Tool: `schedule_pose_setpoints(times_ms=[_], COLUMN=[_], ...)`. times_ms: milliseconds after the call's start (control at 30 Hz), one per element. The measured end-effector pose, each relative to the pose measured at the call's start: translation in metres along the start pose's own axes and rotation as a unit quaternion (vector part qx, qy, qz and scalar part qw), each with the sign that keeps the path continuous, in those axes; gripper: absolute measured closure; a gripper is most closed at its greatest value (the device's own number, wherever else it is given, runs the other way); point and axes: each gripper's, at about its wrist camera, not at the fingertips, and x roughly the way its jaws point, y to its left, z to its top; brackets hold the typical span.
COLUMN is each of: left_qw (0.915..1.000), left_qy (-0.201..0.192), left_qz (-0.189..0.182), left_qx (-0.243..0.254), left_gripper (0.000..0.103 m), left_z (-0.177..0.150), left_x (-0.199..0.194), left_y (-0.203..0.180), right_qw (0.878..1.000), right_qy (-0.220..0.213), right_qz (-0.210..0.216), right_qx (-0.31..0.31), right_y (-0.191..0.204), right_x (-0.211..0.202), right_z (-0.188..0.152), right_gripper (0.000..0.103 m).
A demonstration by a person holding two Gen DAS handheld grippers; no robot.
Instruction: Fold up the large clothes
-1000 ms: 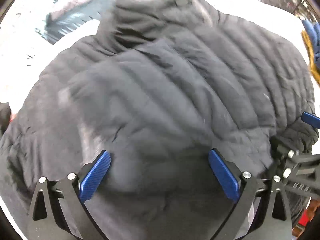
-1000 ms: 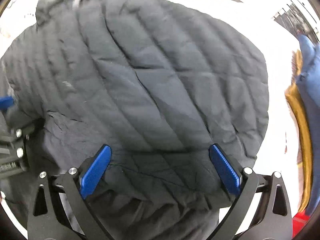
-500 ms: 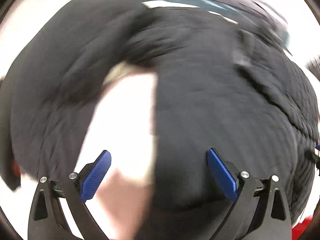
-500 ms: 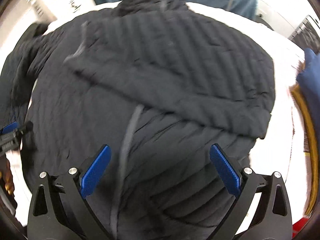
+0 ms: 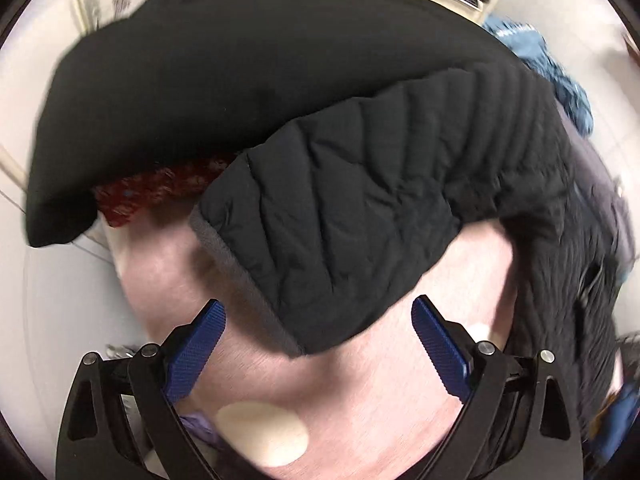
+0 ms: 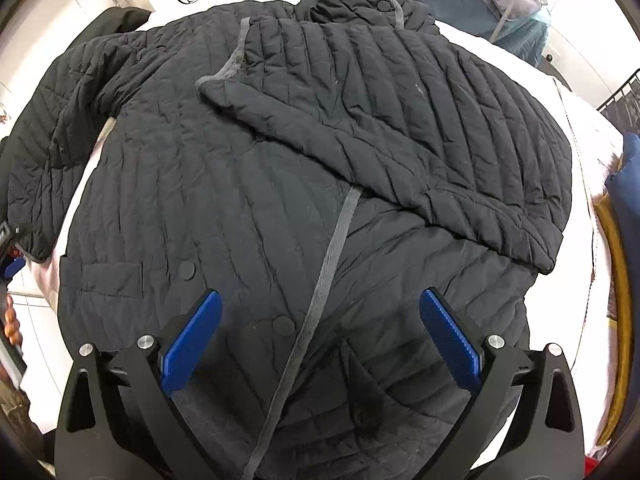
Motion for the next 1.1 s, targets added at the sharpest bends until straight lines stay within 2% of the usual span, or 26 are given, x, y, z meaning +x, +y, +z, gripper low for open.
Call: schedule_pose_setpoints(times_ms=[33, 100, 133, 200, 267, 367, 500, 667, 767, 833, 900, 1000, 1067, 1100], left_qw=[0.9999, 0.9996, 0.9995, 0.9990, 0.9979, 0.9961, 0.9860, 0.9696, 0.9602, 0.9552, 0.9474, 0.9262, 0.9099, 0.9045], left_qy=[0.006, 0.014, 0.021, 0.031, 0.038, 0.012, -0.047, -0.132, -0.166, -0.163, -0.162, -0.144, -0.114, -0.103], left_qz=[-0.008, -0.024, -0.023, -0.028, -0.037, -0.059, -0.098, -0.120, -0.125, -0.140, -0.154, -0.179, -0.214, -0.224], left_qx=[-0.005, -0.002, 0.005, 0.019, 0.036, 0.065, 0.126, 0.168, 0.187, 0.203, 0.229, 0.299, 0.337, 0.348], left_gripper=[0.013, 0.032, 0.038, 0.072, 0.090, 0.094, 0.096, 0.096, 0.096, 0.096, 0.096, 0.096, 0.096, 0.096], left_z=[0.006, 0.014, 0.015, 0.014, 0.017, 0.023, 0.041, 0.101, 0.129, 0.138, 0.132, 0.096, 0.062, 0.049], left_x=[0.007, 0.015, 0.016, 0.014, 0.004, -0.027, -0.098, -0.169, -0.195, -0.198, -0.193, -0.187, -0.177, -0.171], left_y=[0.002, 0.001, -0.004, -0.022, -0.039, -0.061, -0.104, -0.154, -0.183, -0.213, -0.244, -0.300, -0.342, -0.355], right_qw=[1.000, 1.000, 1.000, 1.000, 1.000, 1.000, 0.998, 0.996, 0.994, 0.992, 0.990, 0.986, 0.984, 0.983], right_qy=[0.003, 0.005, 0.004, 0.001, -0.006, -0.016, -0.024, -0.032, -0.037, -0.038, -0.038, -0.034, -0.033, -0.034], right_qz=[-0.003, -0.006, -0.008, -0.010, -0.011, -0.009, 0.000, 0.012, 0.022, 0.028, 0.031, 0.033, 0.036, 0.034], right_qx=[-0.002, -0.004, -0.004, -0.004, 0.002, 0.022, 0.054, 0.081, 0.102, 0.118, 0.131, 0.157, 0.171, 0.177], right_y=[0.001, -0.001, -0.002, -0.004, -0.008, -0.021, -0.040, -0.058, -0.069, -0.078, -0.084, -0.096, -0.104, -0.107], right_x=[0.000, -0.002, -0.004, -0.006, -0.009, -0.013, -0.016, -0.019, -0.021, -0.022, -0.021, -0.020, -0.020, -0.020], right_z=[-0.001, -0.005, -0.006, -0.006, -0.005, -0.006, -0.010, -0.011, -0.012, -0.014, -0.017, -0.020, -0.022, -0.023], right_gripper=[0.005, 0.005, 0.005, 0.005, 0.005, 0.005, 0.005, 0.005, 0.005, 0.005, 0.005, 0.005, 0.005, 0.005])
